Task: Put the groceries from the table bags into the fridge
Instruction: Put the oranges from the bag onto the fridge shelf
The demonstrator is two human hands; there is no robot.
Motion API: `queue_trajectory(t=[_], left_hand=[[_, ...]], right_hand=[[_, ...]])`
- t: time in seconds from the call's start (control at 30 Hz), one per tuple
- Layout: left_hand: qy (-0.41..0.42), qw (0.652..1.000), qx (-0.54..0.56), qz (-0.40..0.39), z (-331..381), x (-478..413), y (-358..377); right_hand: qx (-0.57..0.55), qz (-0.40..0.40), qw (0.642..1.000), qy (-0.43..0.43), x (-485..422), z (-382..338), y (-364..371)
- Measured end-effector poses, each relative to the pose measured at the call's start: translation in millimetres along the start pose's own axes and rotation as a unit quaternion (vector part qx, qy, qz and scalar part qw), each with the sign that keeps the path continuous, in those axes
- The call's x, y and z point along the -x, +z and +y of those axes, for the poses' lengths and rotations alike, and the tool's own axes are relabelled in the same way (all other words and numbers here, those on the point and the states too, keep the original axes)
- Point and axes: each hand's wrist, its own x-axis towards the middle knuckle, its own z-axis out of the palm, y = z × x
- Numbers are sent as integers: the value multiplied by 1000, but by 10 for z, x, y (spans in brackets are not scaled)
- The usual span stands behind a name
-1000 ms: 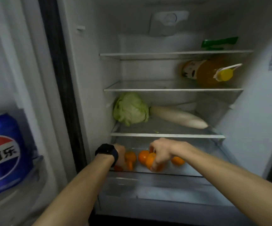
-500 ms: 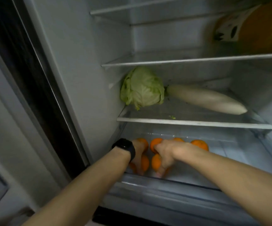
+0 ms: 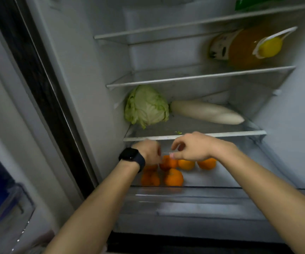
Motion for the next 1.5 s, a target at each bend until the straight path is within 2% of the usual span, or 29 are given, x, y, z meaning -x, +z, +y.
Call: queue_trajectory(t=[0.1,0.17,0.23,0.37,0.5,0.63,0.7,0.8,0.9,1.03,1.17,1.3,1.37,1.5], left_hand=[[57,978,40,198,93,10,-89],[96,962,43,252,188,-25,-76],[94,973,50,207,267,-100,-24],[63,995,46,58,314,-201,160],[54,997,47,40,363,-236,98],[31,998,47,-7,443,-242,-107],[29,999,45,6,498,-111,-226],[66,984,98,135,549,235,-324],[110,932,161,306,603,657,-178],[81,868,99,479,645,1014,382],[69,845,20,529,659,1017,976],[81,802,-43,590,569,797,1093],[81,794,-49,601,562,659,1093],[64,804,-33,590,555,368,1049]], right_hand=[[-72,82,994,9,469,-6,10],[-78,107,991,11,763,-32,114],[-58,137,989,14,1010,-60,245],[-11,187,982,30,1367,-48,657],[72,322,943,39,1420,45,1047],[99,377,921,17,1238,226,1059],[119,408,905,8,1120,279,1065],[141,468,873,-4,967,334,1125],[122,564,816,-6,893,411,1224],[113,617,777,59,794,402,1505],[96,643,758,53,668,435,1626],[107,665,738,41,580,534,1650],[108,658,744,37,511,613,1611],[94,636,764,50,283,719,1498]])
